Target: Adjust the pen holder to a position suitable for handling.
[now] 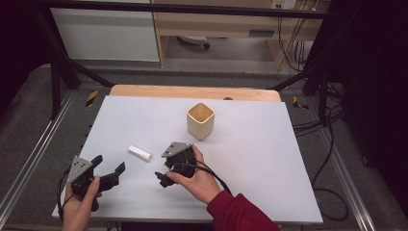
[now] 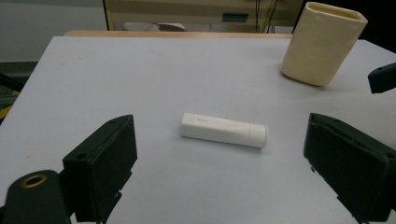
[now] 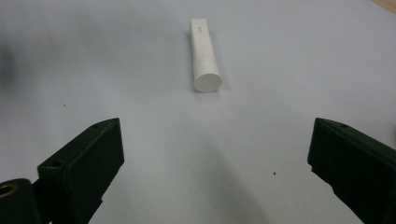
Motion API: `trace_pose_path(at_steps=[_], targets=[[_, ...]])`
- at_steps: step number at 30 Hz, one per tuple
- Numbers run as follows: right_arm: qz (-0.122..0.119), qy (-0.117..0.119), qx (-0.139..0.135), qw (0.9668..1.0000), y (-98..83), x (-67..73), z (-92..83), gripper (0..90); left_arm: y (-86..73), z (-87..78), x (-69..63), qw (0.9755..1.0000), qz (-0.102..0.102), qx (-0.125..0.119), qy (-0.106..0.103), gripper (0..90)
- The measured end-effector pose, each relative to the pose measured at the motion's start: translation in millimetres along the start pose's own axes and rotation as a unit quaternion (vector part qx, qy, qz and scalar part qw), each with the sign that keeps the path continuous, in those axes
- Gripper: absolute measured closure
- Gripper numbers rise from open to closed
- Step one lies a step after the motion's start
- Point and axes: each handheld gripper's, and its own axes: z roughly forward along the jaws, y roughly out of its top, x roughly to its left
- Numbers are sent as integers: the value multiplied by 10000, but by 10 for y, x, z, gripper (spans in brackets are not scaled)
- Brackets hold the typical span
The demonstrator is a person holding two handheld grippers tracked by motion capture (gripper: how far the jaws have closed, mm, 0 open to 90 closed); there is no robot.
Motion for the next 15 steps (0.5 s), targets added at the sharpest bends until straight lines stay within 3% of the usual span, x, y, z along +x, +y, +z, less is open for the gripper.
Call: trace_pose_path(at_steps=[10, 15], targets=[[273, 133, 102, 9995, 21, -122, 260, 90, -7, -11, 79, 9998, -93, 43, 199, 100], [132, 222, 152, 9995, 97, -148, 309, 154, -13, 0, 80, 9997, -60, 74, 239, 98]])
